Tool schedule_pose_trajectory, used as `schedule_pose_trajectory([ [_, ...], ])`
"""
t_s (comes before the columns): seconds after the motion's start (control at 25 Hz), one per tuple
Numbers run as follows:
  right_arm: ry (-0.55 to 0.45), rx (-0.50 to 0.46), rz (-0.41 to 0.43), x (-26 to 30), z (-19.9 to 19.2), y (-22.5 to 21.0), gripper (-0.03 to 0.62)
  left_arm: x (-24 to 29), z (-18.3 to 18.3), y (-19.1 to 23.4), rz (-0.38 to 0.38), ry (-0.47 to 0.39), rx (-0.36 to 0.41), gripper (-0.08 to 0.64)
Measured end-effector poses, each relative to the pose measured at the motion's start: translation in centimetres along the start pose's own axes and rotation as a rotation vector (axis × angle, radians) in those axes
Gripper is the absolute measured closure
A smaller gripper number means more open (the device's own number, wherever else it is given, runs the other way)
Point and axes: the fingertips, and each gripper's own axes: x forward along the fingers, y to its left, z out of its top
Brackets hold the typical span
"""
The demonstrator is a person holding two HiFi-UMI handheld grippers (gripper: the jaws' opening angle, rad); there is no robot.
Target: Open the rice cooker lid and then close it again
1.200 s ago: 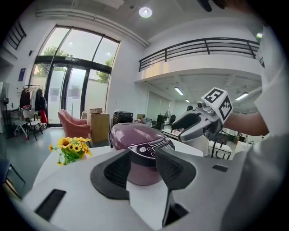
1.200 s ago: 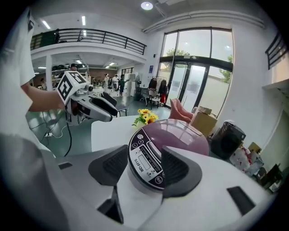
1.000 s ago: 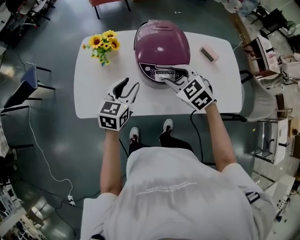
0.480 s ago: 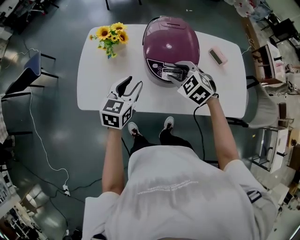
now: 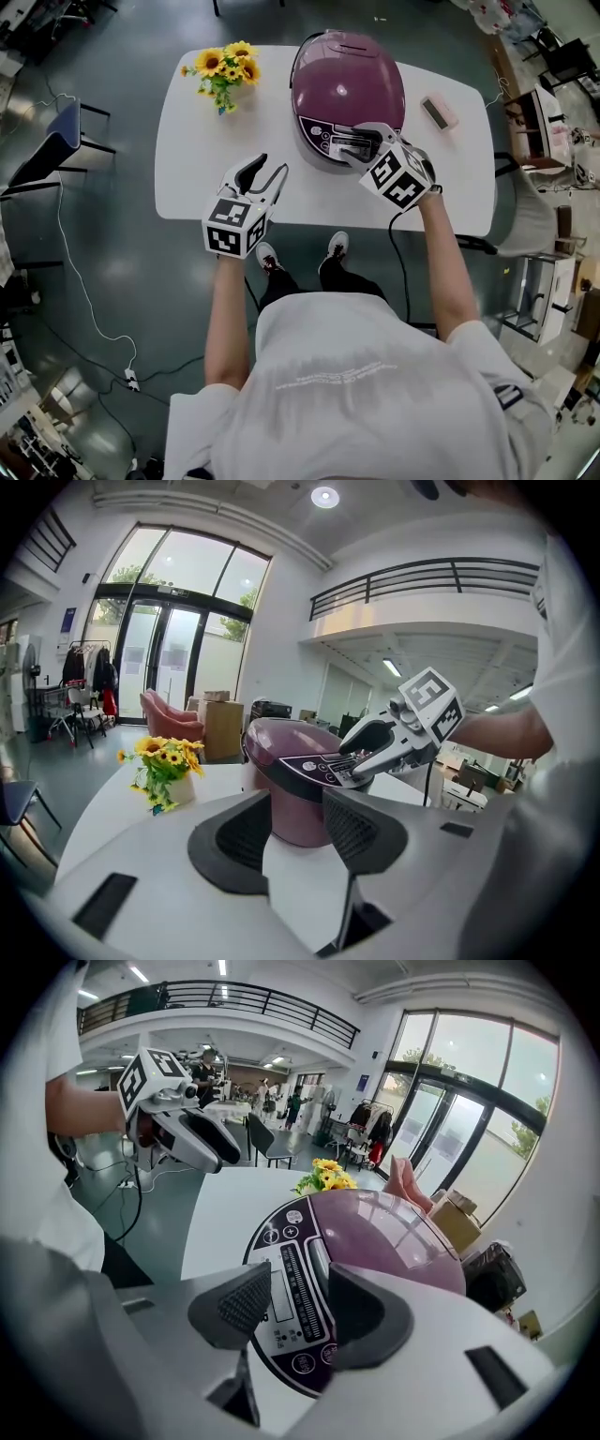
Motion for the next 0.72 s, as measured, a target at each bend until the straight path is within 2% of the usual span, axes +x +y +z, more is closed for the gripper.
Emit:
schedule_pose_trajectory([
  [0.72, -0.049, 0.048, -0.064, 0.04, -0.04, 0.1, 0.397, 0.07, -0.08, -0.28, -0.032, 0.008, 0.008, 0.373],
])
